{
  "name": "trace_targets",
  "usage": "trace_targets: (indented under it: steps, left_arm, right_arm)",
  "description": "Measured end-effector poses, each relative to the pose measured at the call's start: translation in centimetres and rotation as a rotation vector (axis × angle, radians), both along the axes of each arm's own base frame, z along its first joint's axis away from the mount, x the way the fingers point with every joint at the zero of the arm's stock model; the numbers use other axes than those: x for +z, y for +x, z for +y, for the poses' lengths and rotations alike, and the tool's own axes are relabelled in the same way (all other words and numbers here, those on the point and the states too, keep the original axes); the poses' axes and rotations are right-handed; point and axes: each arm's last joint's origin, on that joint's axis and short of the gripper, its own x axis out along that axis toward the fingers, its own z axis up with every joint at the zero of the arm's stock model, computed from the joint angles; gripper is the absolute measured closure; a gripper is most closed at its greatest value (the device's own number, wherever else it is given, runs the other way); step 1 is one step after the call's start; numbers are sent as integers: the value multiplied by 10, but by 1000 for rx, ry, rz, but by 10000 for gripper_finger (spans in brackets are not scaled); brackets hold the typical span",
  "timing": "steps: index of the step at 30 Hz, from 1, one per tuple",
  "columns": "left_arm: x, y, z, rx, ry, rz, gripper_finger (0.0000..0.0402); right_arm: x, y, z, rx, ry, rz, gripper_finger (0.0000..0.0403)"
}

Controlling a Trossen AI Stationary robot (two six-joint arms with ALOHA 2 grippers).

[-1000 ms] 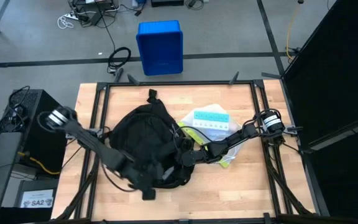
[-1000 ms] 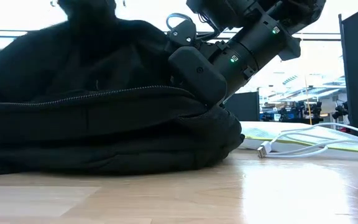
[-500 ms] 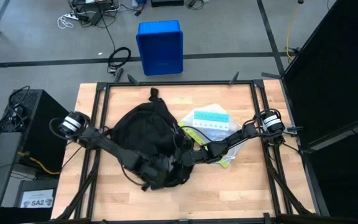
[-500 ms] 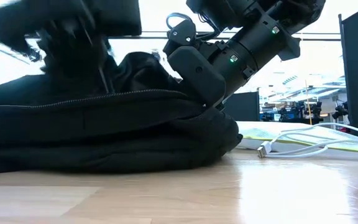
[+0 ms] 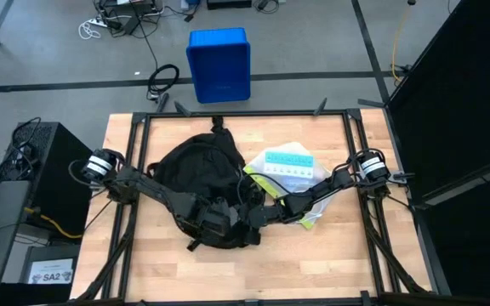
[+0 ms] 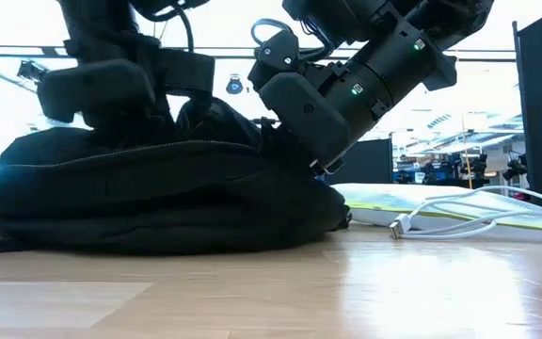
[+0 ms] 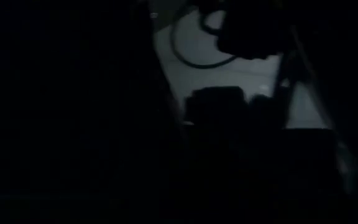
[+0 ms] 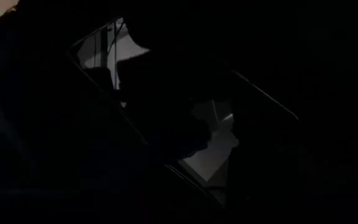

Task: Unpack backpack
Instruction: Remove the cellphone from the backpack

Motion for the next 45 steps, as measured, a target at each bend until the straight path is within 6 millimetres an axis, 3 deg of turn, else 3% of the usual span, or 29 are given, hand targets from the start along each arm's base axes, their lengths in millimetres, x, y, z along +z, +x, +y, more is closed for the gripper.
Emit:
trace_targets:
  steps: [7, 14, 23, 28, 41, 45]
  left_arm:
    - [-20, -5, 26, 55, -68, 21, 284]
    - [-29, 4, 40, -31, -226, -61, 284]
    - [-38, 5, 59, -50, -381, -95, 284]
    - [-38, 8, 60, -90, -427, -120, 284]
    - [-38, 8, 59, -129, -471, -127, 284]
    - [-38, 11, 56, -185, -519, -160, 284]
  right_arm:
    - [0, -1, 2, 1, -4, 1, 204]
    - [-1, -2, 6, 38, -32, 11, 213]
    - [25, -17, 46, 214, -174, -48, 228]
    - [22, -25, 62, 271, -201, -34, 244]
    - [-26, -12, 39, 239, -16, 140, 386]
    - [-27, -7, 30, 216, 13, 121, 396]
